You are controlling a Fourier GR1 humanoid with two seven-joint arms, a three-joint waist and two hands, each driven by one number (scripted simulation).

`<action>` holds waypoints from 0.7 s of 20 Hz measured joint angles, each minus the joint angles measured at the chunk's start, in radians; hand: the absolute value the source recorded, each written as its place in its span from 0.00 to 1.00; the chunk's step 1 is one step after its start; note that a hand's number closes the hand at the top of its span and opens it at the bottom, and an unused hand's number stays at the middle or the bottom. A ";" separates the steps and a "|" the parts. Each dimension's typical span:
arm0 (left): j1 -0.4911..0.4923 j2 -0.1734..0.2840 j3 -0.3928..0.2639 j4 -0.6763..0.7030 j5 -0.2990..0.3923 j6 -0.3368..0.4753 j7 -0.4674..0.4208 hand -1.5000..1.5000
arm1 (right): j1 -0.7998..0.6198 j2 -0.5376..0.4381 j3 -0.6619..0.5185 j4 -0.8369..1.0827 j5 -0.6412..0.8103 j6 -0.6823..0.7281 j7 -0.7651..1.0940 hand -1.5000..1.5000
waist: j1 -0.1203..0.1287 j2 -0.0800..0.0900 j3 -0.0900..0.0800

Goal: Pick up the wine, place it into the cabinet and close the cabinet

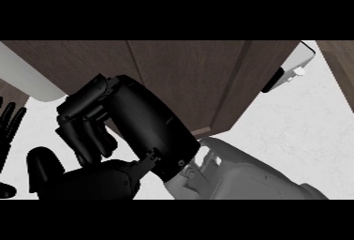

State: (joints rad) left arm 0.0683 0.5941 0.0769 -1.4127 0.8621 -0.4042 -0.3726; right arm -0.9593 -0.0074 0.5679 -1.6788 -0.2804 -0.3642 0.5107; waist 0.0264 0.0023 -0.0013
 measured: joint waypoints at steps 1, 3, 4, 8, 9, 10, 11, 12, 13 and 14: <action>0.001 0.000 0.004 -0.001 -0.001 -0.004 0.004 0.00 | -0.023 0.001 -0.008 0.037 -0.023 -0.009 -0.014 1.00 | 0.000 0.000 0.000; 0.003 -0.009 0.008 -0.018 -0.004 0.007 0.019 0.00 | -0.021 0.004 -0.025 0.082 -0.053 0.000 -0.046 1.00 | -0.004 -0.001 0.000; 0.016 -0.009 0.016 -0.021 -0.003 -0.005 0.015 0.00 | -0.005 0.005 -0.037 0.106 -0.062 0.015 -0.073 1.00 | -0.005 -0.001 0.001; 0.019 -0.025 0.032 -0.021 -0.021 -0.008 0.017 0.00 | 0.020 0.006 -0.090 0.193 -0.085 0.061 -0.128 1.00 | -0.011 -0.001 0.001; 0.009 -0.025 0.038 -0.006 -0.023 -0.016 0.020 0.00 | 0.013 0.007 -0.106 0.221 -0.088 0.074 -0.137 1.00 | -0.012 -0.001 0.001; 0.001 -0.028 0.042 -0.003 -0.025 -0.013 0.025 0.00 | 0.009 0.001 -0.131 0.244 -0.093 0.095 -0.143 1.00 | -0.014 -0.001 0.001; -0.007 -0.028 0.049 -0.004 -0.022 -0.012 0.037 0.00 | 0.010 0.001 -0.137 0.264 -0.092 0.102 -0.154 1.00 | -0.014 -0.001 0.001; -0.005 -0.032 0.055 0.007 -0.028 -0.020 0.034 0.00 | 0.016 0.003 -0.146 0.277 -0.085 0.113 -0.163 1.00 | -0.015 -0.001 0.001; -0.003 -0.039 0.056 0.004 -0.035 -0.022 0.033 0.00 | 0.016 0.003 -0.159 0.310 -0.077 0.131 -0.189 1.00 | -0.015 -0.002 0.001; -0.004 -0.049 0.056 0.014 -0.046 -0.030 0.023 0.00 | 0.008 0.006 -0.174 0.337 -0.075 0.149 -0.202 1.00 | -0.015 -0.003 0.001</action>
State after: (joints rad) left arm 0.0645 0.5451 0.1327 -1.3986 0.8161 -0.4339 -0.3493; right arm -0.9515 -0.0011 0.3935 -1.3414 -0.3555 -0.2153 0.3085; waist 0.0117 -0.0008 -0.0002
